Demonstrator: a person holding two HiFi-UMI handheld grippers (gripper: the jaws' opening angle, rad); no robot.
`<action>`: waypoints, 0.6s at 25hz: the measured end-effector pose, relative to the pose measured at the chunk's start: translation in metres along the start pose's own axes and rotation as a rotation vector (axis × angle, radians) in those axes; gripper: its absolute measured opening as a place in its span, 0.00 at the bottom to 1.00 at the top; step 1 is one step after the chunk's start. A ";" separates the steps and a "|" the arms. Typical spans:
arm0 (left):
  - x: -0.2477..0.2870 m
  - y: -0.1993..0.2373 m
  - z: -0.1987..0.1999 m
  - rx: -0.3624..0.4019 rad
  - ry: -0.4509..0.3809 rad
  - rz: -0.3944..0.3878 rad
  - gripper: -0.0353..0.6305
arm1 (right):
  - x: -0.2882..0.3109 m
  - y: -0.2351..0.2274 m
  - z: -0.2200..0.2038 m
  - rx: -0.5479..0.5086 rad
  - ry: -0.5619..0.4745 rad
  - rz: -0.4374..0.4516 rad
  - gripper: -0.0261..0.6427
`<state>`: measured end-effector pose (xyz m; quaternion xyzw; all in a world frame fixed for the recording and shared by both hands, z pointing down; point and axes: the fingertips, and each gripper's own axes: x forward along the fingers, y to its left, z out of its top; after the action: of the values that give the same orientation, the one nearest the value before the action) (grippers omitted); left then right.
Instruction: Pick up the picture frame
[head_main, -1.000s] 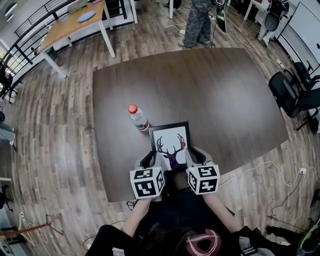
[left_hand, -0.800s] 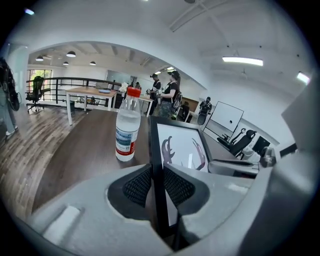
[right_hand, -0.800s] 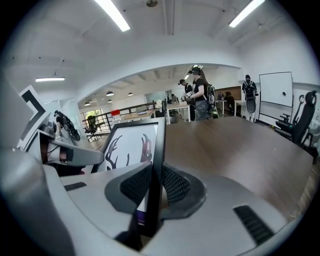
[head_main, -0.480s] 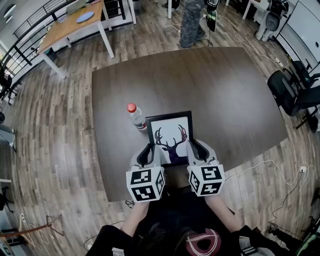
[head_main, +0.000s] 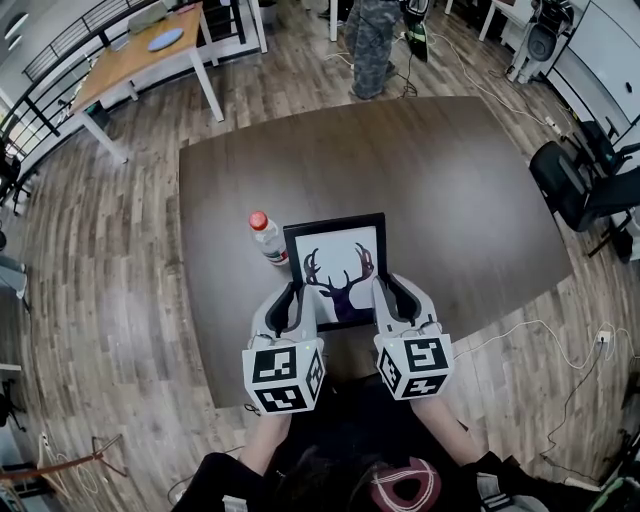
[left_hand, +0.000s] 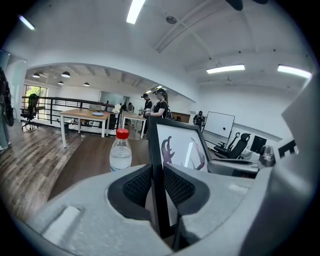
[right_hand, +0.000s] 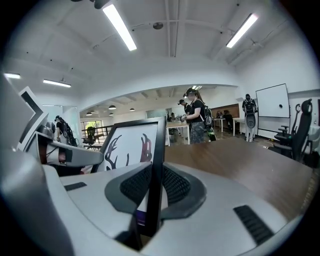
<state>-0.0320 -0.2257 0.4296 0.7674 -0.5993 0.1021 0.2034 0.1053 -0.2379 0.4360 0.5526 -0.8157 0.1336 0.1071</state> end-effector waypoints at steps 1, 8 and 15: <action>-0.002 0.000 0.005 0.006 -0.014 -0.001 0.17 | 0.000 0.001 0.005 -0.005 -0.012 0.000 0.15; -0.010 -0.006 0.035 0.019 -0.088 -0.008 0.17 | -0.007 0.002 0.038 -0.031 -0.092 0.011 0.15; -0.019 -0.015 0.057 0.054 -0.143 -0.013 0.17 | -0.016 0.000 0.058 -0.024 -0.144 0.004 0.15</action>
<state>-0.0279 -0.2307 0.3674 0.7818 -0.6044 0.0620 0.1400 0.1092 -0.2436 0.3763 0.5577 -0.8240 0.0840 0.0544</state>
